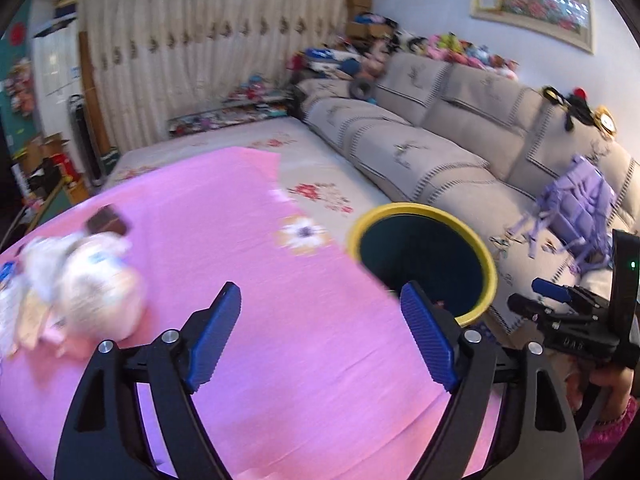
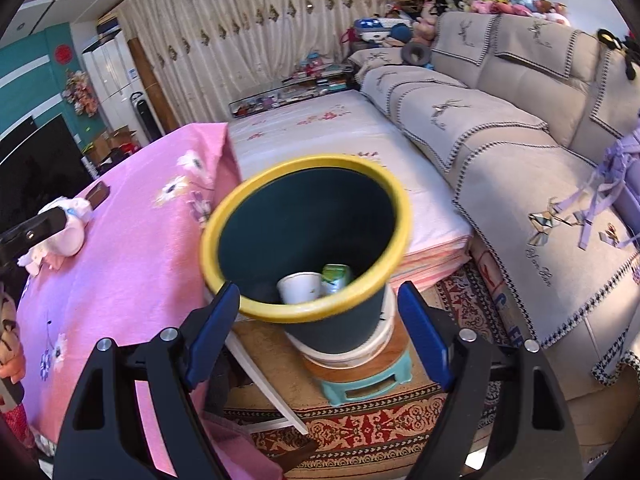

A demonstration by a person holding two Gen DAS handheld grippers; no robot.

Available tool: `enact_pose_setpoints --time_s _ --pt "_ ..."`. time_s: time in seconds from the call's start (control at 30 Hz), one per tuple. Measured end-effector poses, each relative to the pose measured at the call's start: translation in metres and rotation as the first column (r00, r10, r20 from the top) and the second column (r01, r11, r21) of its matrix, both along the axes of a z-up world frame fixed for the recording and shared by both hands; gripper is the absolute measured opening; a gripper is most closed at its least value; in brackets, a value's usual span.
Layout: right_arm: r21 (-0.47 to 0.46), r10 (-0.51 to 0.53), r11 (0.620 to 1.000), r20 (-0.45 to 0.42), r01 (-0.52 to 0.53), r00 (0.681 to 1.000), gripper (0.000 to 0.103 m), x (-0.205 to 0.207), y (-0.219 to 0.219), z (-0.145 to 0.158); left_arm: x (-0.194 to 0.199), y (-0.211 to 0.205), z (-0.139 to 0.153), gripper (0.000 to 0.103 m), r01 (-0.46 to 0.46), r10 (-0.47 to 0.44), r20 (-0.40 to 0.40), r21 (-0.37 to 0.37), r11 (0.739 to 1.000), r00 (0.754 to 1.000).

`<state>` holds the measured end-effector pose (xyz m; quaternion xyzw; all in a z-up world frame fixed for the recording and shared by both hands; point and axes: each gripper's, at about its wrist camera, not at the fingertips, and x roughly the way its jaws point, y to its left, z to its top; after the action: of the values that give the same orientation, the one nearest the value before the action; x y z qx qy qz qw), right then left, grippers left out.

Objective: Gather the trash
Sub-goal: 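Grasp the white tube with the left gripper and drop it into the bin, then reach the right gripper to the white yogurt cup and grasp it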

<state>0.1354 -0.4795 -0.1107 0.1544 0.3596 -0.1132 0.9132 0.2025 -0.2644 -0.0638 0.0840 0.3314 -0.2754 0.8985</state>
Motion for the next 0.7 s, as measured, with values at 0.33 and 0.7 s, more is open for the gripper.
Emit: enact_pose_setpoints --time_s 0.33,0.7 --pt "-0.014 0.23 0.973 0.036 -0.229 0.973 0.077 0.062 0.106 0.026 -0.009 0.188 -0.022 0.086 -0.38 0.38 0.005 -0.019 0.925 0.925" --pt "-0.01 0.467 0.884 0.065 -0.467 0.882 0.077 0.137 0.235 0.041 -0.005 0.265 -0.052 0.086 -0.517 0.517 -0.002 0.017 0.856 0.856"
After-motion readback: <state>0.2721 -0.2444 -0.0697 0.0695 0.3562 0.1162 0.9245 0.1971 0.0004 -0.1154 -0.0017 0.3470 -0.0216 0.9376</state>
